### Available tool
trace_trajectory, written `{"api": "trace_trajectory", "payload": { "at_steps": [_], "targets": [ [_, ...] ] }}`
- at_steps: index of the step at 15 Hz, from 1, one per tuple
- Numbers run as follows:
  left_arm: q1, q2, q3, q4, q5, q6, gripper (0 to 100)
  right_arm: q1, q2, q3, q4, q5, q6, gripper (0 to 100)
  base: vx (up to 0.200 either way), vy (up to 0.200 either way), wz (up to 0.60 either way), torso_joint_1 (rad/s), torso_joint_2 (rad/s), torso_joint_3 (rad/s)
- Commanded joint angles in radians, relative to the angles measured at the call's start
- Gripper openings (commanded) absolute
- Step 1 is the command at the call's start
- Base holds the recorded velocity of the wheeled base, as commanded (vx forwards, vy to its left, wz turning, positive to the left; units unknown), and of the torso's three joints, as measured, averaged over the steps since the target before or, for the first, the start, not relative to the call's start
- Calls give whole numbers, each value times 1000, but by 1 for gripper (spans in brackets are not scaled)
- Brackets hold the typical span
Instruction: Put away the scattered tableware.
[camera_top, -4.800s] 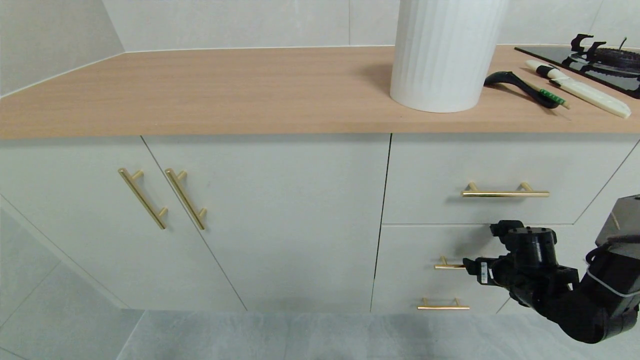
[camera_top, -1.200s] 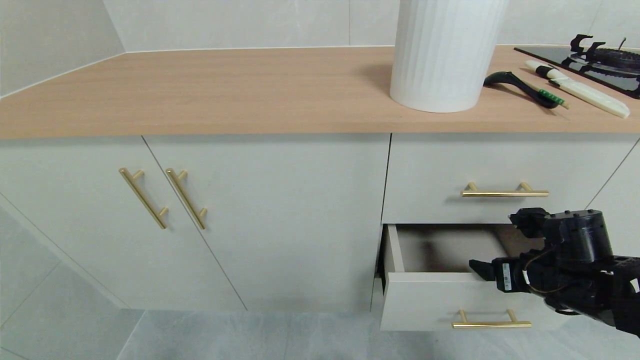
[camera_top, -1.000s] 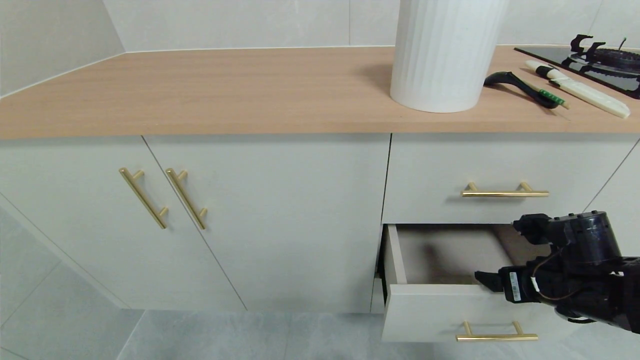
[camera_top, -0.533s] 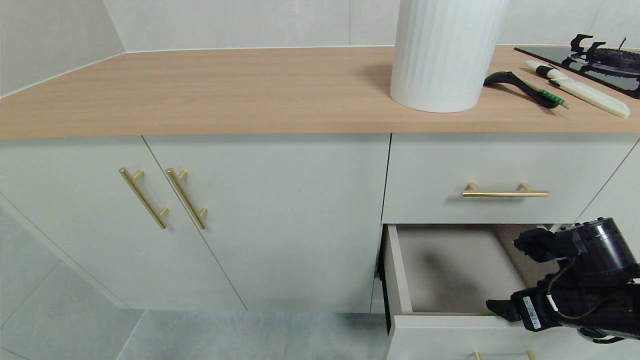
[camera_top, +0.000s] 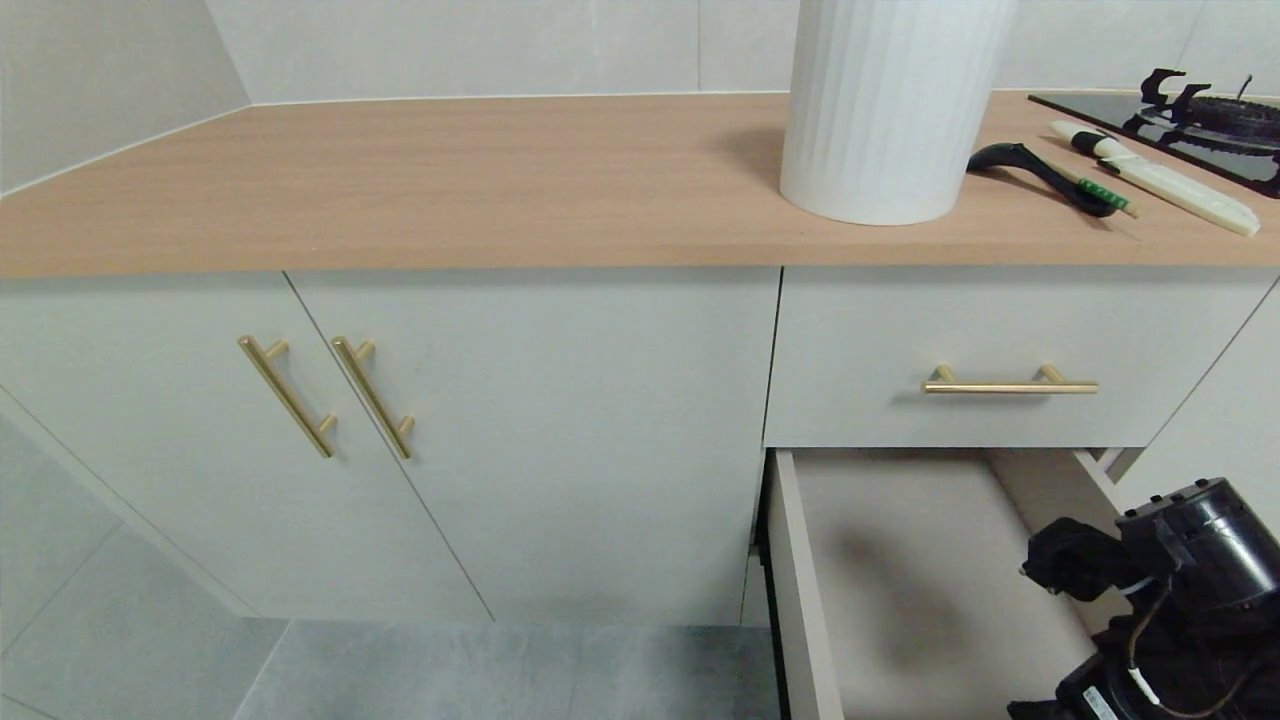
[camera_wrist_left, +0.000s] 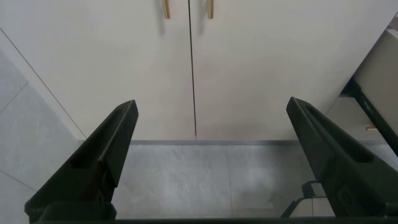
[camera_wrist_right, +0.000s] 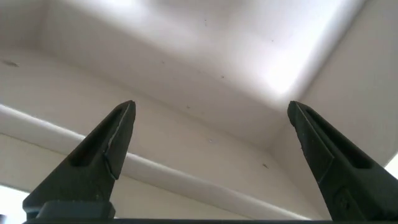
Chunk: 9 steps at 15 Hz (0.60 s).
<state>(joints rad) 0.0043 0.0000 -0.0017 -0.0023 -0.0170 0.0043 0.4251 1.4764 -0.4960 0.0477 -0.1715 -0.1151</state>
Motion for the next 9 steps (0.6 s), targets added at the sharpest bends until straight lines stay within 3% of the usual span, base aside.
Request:
{"api": "trace_trajectory", "payload": {
  "at_steps": [1, 6, 9],
  "targets": [
    [0, 2, 0, -1, 0, 0, 100, 34, -27, 10, 24, -5, -6, 100, 0, 0, 0, 0, 0, 0],
    [0, 0, 0, -1, 0, 0, 100, 135, -114, 11, 198, -8, -43, 100, 0, 0, 0, 0, 0, 0],
    [0, 2, 0, -1, 0, 0, 100, 139, -136, 8, 204, -10, -47, 100, 0, 0, 0, 0, 0, 0]
  ]
}}
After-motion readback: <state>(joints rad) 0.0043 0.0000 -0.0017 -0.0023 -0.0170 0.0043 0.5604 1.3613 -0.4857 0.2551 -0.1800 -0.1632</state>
